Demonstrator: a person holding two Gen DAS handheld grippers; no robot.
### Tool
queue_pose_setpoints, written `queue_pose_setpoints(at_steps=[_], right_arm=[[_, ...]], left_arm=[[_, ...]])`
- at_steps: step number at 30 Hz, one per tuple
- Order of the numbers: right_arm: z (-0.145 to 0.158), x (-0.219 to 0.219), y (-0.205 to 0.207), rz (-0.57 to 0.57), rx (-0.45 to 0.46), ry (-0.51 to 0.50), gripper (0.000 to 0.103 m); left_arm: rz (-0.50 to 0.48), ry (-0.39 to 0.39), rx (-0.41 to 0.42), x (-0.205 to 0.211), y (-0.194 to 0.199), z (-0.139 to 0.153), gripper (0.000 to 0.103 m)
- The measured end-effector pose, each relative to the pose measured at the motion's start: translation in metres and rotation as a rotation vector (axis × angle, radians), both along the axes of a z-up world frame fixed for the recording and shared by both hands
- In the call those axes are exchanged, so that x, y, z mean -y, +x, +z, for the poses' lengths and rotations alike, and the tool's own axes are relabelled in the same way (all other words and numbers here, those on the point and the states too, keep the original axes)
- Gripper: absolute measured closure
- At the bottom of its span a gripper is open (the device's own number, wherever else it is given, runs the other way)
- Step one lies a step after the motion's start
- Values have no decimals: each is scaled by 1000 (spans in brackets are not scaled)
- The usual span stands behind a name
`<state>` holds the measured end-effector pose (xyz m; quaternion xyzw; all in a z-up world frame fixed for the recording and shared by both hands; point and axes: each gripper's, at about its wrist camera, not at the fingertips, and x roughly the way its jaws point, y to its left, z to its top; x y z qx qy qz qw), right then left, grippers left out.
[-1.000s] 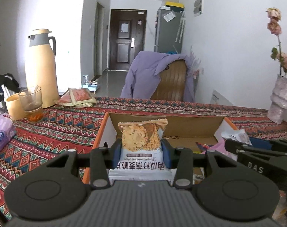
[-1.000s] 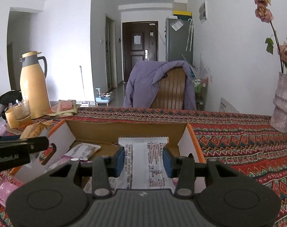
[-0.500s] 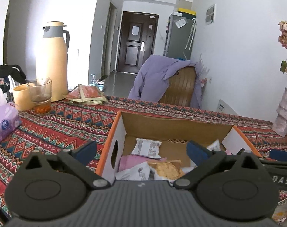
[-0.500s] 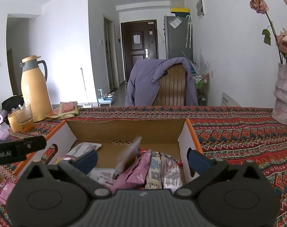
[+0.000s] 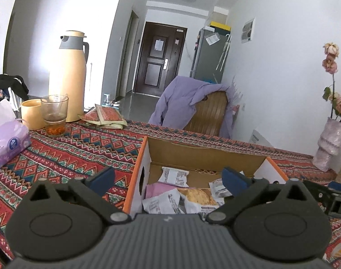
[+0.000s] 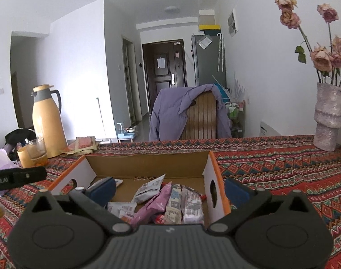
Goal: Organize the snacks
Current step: 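Withdraw both tools from the box toward the remaining snacks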
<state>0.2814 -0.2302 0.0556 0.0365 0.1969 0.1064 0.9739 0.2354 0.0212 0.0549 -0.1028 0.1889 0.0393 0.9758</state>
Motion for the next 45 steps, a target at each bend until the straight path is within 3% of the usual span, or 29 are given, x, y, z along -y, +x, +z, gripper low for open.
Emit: queue_pose_setpoints(at_steps=[7, 12, 25, 37, 45], right_arm=[[-3, 14, -28, 5, 17, -6, 0], [-14, 23, -51, 20, 11, -16, 0], [-58, 41, -98, -9, -53, -77, 0], [-75, 54, -106, -70, -85, -81, 0], [-77, 57, -89, -96, -139, -151, 0]], left_arm=[[-7, -31, 16, -8, -27, 0, 0], [-26, -11, 22, -9, -48, -6, 0], [-56, 27, -64, -10, -90, -48, 0], [-17, 106, -58, -5, -102, -72, 0], [-29, 94, -35, -7, -106, -72, 0]])
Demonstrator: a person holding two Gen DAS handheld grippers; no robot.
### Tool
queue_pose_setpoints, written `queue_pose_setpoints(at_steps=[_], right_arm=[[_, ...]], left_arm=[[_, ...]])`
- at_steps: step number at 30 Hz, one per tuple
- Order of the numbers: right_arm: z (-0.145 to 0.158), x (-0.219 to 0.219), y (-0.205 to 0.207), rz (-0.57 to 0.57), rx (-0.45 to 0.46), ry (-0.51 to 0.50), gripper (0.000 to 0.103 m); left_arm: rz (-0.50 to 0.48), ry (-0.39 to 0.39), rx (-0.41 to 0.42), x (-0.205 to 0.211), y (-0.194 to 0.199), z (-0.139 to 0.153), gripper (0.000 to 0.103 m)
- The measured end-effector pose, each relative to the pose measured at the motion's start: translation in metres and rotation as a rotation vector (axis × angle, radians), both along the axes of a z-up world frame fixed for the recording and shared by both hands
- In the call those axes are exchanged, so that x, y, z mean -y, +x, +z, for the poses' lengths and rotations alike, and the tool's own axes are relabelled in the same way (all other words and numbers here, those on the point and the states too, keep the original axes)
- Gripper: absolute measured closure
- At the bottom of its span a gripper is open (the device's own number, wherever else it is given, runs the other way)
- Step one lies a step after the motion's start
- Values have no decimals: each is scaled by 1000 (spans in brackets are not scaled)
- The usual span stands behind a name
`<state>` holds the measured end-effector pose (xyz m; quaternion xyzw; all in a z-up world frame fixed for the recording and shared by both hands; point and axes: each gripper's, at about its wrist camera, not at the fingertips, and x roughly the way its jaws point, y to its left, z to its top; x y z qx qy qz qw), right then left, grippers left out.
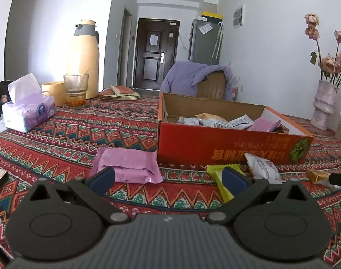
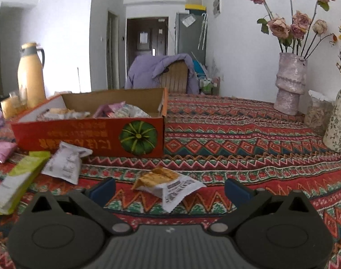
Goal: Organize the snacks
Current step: 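Withdraw both tools from the box toward the remaining snacks, then grasp a cracker wrapper with the right gripper, then grasp a pink pouch with the left gripper while the right holds its wrapper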
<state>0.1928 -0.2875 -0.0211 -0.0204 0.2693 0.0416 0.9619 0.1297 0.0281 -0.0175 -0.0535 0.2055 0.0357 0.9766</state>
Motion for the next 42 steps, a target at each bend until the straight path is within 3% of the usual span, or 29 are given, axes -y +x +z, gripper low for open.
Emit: queue_pose_setpoints(at_steps=[8, 15, 20, 22, 23, 24, 27, 30, 35, 42], right_arm=[[-17, -3, 49, 43, -158, -65, 0], [-21, 3, 66, 66, -197, 14, 3], [-19, 0, 55, 83, -162, 15, 25], [-18, -2, 48, 95, -146, 20, 41], [-17, -4, 44, 102, -134, 25, 60], [-16, -7, 41, 100, -126, 20, 65], [-11, -19, 28, 104, -70, -5, 71], [2, -26, 14, 100, 6, 33, 74], [13, -40, -4, 93, 113, 55, 74], [10, -36, -3, 72, 128, 84, 74]], left_arm=[[-12, 2, 7, 1, -1, 0, 0], [-20, -5, 10, 1, -2, 0, 0], [-26, -8, 0, 0, 0, -1, 0], [-27, -8, -2, 0, 0, -1, 0], [-28, -8, -2, 0, 0, -1, 0], [-28, -7, -2, 1, 0, -1, 0], [-31, -5, 1, 1, -1, -1, 0], [-33, -5, 0, 1, 0, -1, 0], [-35, -6, -2, 1, 0, -1, 0], [-35, -4, -6, 1, 0, -2, 0]])
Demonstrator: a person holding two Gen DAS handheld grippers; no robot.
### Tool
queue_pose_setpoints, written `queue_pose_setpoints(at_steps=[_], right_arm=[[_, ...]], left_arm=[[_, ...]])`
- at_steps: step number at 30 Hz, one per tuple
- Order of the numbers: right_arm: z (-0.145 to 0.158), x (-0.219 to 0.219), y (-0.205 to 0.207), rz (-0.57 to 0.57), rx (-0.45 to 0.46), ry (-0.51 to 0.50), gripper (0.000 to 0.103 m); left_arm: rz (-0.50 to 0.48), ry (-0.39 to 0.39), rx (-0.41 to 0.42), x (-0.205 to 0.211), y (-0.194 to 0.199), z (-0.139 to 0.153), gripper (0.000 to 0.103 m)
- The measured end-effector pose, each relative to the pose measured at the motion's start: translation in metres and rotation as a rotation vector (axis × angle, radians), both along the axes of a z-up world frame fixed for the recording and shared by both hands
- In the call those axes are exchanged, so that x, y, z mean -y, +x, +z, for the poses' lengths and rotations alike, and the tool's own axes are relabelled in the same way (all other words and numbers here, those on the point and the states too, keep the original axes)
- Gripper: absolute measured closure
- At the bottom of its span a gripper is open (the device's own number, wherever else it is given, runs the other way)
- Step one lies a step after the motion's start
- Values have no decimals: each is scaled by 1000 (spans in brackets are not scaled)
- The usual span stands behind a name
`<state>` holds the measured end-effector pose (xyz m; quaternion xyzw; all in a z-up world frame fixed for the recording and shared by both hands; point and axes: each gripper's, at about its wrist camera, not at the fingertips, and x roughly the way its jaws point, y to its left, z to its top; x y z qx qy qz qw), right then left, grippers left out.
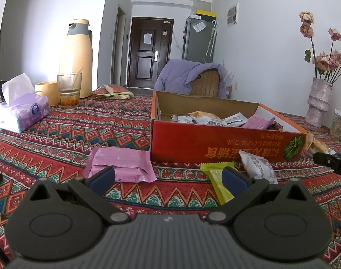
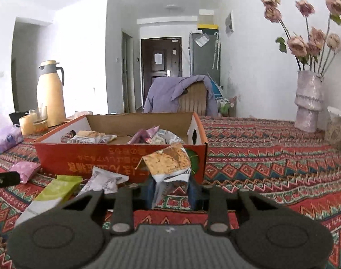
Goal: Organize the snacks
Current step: 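Grasp a pink pouch with the left gripper while the right holds its wrapper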
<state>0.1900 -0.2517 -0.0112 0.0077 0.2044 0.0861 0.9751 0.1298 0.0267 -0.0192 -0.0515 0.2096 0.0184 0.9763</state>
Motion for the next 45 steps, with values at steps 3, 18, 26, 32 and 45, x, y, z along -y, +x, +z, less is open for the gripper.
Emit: queue_pose_setpoints(at_steps=[3, 18, 26, 32, 45], right_arm=[[-2, 7, 1, -19, -2, 27, 74], [-4, 14, -4, -37, 34, 52, 74], [-4, 13, -5, -49, 47, 48, 74], [-5, 13, -5, -45, 50, 49, 74], [-5, 13, -5, -40, 52, 51, 74]], left_arm=[[3, 9, 2, 1, 0, 0, 0], [77, 16, -241, -45, 61, 25, 0], [152, 59, -413, -50, 114, 0, 0], [158, 38, -434, -53, 117, -7, 14], [105, 14, -343, -53, 81, -1, 36]])
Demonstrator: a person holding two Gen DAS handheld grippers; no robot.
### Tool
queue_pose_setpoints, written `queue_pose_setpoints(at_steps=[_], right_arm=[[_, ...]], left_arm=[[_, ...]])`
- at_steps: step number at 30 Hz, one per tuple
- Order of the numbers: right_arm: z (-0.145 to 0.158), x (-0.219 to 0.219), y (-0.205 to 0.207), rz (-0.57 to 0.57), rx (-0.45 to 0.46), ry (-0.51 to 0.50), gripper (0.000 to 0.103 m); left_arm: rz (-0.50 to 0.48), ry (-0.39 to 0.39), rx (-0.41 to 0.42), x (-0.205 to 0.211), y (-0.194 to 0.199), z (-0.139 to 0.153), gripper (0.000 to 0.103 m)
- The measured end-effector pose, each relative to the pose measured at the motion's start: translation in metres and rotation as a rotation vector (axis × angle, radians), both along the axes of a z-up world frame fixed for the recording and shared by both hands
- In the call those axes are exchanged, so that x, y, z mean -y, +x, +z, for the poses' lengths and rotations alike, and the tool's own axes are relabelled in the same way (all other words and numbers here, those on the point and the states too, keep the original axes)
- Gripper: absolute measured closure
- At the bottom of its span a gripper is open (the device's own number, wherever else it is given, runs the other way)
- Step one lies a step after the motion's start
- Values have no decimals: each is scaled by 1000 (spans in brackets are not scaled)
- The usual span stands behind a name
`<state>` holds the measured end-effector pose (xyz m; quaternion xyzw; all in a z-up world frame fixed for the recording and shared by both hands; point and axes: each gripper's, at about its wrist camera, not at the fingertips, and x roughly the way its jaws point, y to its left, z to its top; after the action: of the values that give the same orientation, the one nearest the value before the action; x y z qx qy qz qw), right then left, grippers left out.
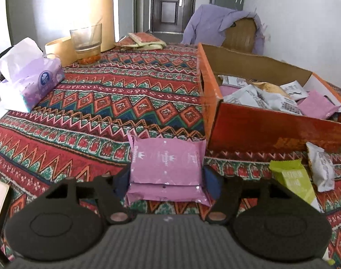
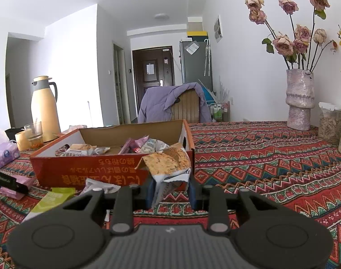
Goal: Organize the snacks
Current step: 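Grasp a pink pouch with the left gripper while the right holds its wrapper, then carry both packets toward the box with both grippers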
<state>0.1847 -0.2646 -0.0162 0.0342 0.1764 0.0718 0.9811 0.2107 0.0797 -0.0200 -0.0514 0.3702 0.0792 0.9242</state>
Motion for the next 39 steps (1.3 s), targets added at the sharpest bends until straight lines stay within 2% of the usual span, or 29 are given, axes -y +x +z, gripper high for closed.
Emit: queue_pose_setpoints(at_steps=[8, 15, 27, 39], right_arm=[[0, 0, 0, 0, 0, -1, 74], [1, -4, 0, 15, 2, -13, 74], [14, -25, -10, 82, 56, -76, 74], [38, -50, 5, 112, 70, -86, 73]], left_arm=[[-25, 5, 123, 16, -33, 11, 36], [-101, -27, 225, 45, -57, 26, 36], [-196, -58, 283, 87, -60, 39, 36], [-207, -62, 337, 103, -44, 63, 35]])
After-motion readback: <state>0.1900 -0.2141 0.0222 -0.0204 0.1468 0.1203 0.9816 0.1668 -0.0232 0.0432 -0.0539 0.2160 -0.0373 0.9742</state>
